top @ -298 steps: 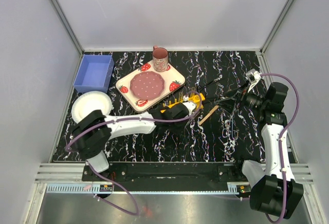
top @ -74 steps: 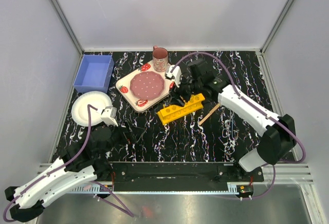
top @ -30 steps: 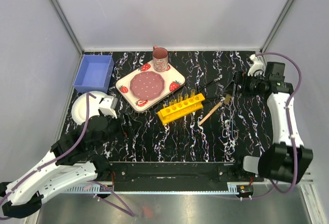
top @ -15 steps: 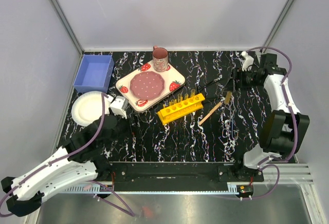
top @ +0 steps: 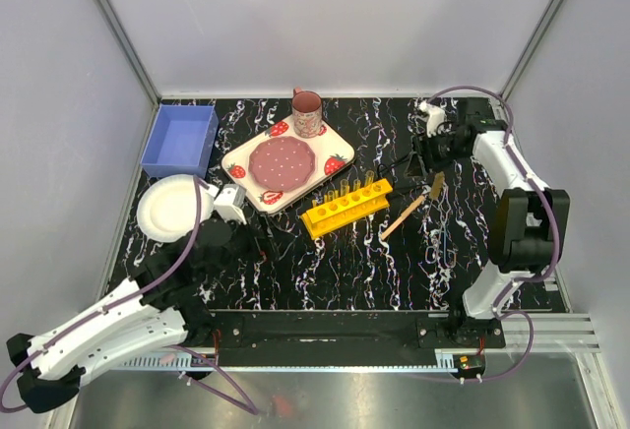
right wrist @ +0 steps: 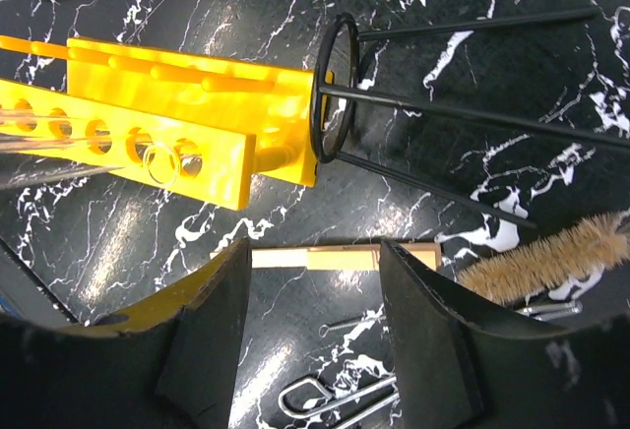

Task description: Organize the chemistry lab equipment

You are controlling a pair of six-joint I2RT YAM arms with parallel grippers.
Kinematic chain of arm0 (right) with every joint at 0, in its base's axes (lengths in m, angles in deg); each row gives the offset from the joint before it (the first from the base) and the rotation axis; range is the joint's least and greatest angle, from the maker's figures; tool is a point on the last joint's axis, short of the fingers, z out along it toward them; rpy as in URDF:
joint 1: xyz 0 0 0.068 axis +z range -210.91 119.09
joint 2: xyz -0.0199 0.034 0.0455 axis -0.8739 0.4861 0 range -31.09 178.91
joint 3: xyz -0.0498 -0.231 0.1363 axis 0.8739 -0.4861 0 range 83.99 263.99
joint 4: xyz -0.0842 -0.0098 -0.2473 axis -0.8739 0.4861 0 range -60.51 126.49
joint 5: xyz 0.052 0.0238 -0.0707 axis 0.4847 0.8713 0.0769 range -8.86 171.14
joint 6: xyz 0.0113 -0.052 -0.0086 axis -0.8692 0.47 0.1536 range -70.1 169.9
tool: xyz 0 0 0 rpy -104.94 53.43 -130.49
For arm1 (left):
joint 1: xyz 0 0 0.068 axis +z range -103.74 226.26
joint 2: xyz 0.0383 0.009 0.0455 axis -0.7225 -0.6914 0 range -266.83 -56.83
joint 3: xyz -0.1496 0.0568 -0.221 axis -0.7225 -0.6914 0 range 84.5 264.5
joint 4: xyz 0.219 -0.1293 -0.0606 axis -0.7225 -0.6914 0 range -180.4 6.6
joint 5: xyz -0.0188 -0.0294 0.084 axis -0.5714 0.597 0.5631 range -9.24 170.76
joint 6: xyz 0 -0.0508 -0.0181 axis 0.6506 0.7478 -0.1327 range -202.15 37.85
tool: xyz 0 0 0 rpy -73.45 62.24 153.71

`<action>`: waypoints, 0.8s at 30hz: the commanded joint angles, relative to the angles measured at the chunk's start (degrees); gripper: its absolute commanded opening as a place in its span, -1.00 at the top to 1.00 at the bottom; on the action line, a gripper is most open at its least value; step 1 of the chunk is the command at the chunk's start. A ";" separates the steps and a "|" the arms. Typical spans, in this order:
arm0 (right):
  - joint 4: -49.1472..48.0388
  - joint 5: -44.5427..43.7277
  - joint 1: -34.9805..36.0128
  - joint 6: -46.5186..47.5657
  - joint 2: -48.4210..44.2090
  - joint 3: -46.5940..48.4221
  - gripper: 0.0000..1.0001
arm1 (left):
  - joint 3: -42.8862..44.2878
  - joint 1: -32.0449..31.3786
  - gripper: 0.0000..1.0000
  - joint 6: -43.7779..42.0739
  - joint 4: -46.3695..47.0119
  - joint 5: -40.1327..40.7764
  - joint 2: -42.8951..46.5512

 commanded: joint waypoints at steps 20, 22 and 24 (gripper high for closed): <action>-4.76 -9.79 10.18 -0.10 10.20 6.59 0.07 | -1.68 0.19 -0.98 5.22 2.76 -0.55 1.55; -5.19 -10.58 10.70 -0.10 10.73 6.33 0.08 | -1.86 0.19 -0.98 5.22 2.49 -0.46 1.90; -5.55 -11.28 11.23 -0.19 11.08 6.32 0.09 | -1.77 0.27 -0.98 5.05 2.14 -0.29 2.25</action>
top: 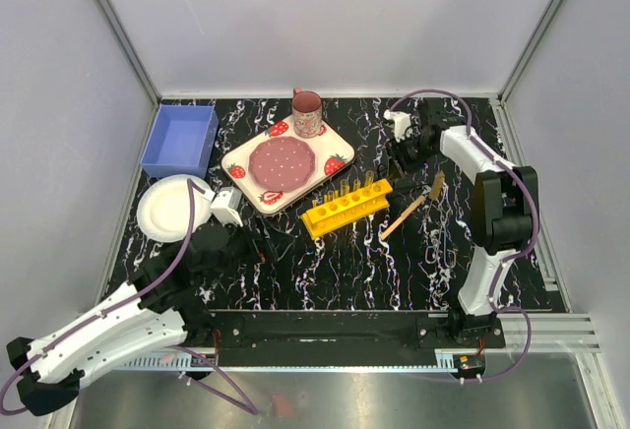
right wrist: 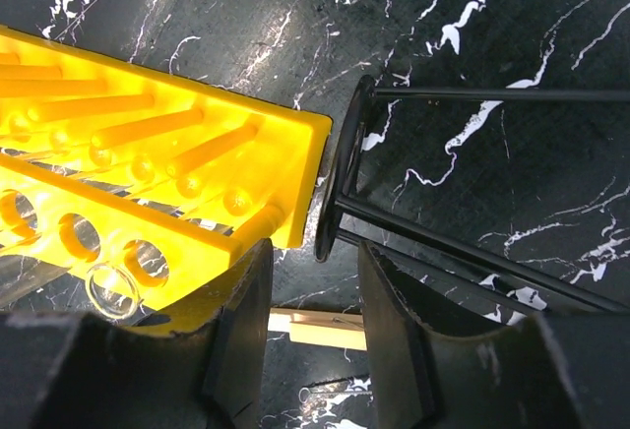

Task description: Organize the chemistry lab equipment

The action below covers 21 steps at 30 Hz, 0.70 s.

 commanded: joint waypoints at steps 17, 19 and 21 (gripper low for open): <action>-5.35 -7.80 1.97 6.36 -1.85 -0.24 0.75 | 0.22 0.27 -0.98 0.13 -0.07 0.74 2.13; -5.35 -8.23 1.97 7.32 -3.16 0.02 0.80 | 0.48 0.27 -0.97 -0.22 -0.25 0.83 1.96; -5.17 -8.67 1.97 8.55 -4.83 0.37 0.84 | 0.83 0.27 -0.98 -0.49 -0.60 0.83 1.78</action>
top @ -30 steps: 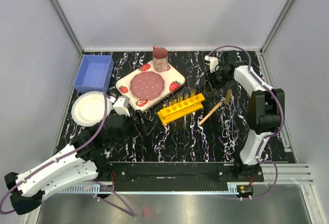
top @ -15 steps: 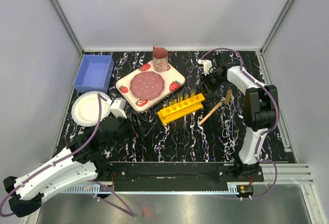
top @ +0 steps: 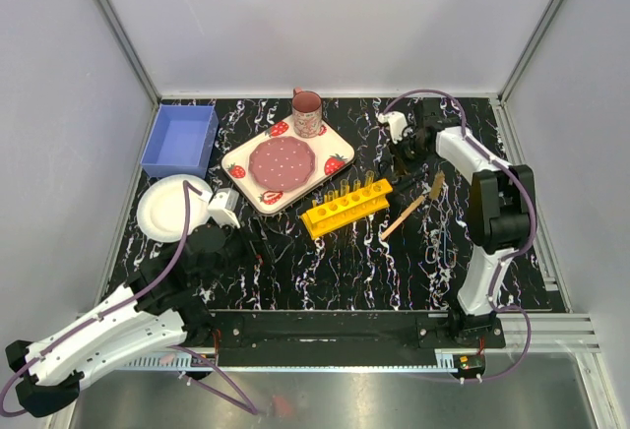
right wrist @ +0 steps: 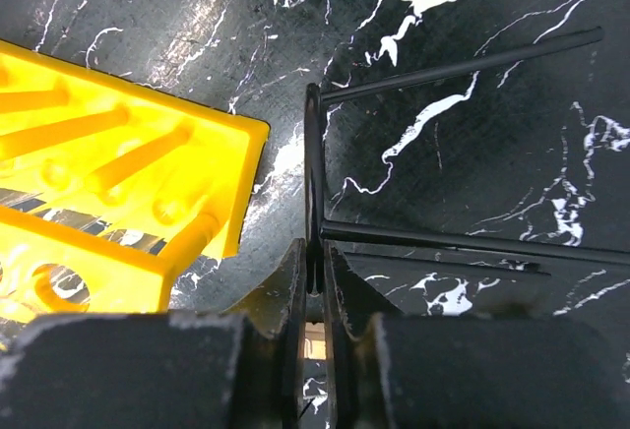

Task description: Organize the chemistry lab equipment

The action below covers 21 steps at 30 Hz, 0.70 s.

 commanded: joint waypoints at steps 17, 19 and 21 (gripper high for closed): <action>12.04 1.03 -0.99 23.58 -25.41 5.42 0.93 | 12.45 0.27 -0.98 -22.33 -0.16 -6.40 -7.03; 15.29 4.54 -0.81 26.47 -28.22 6.65 0.93 | 14.30 0.27 -0.98 -30.90 1.60 -12.53 -8.09; 17.85 9.18 -0.90 29.46 -31.55 7.53 0.92 | 14.65 0.27 -0.98 -36.30 6.07 -16.94 -8.45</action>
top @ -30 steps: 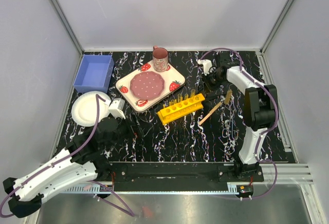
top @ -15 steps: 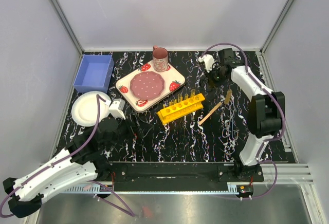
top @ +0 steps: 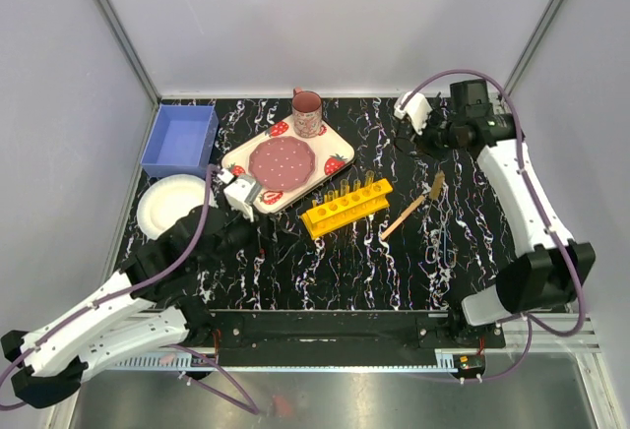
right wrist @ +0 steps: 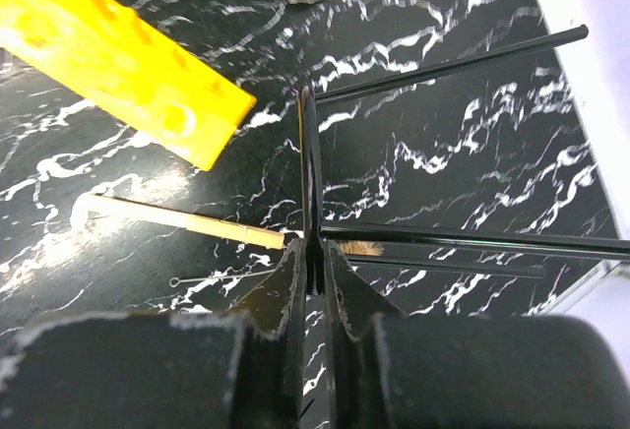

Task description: Organize the chemistry lab equipment

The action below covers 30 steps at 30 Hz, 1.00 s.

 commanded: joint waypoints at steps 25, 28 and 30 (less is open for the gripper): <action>22.39 31.43 9.13 18.24 -20.41 3.31 0.89 | 25.14 -11.20 -0.82 -51.12 21.35 -20.56 -27.03; 21.24 31.25 9.92 17.18 -20.67 2.52 0.90 | 28.04 -13.93 -0.75 -55.26 18.79 -14.57 -29.93; 21.06 31.43 10.10 16.74 -20.85 2.25 0.89 | 28.75 -14.64 -0.72 -56.66 17.73 -12.46 -31.59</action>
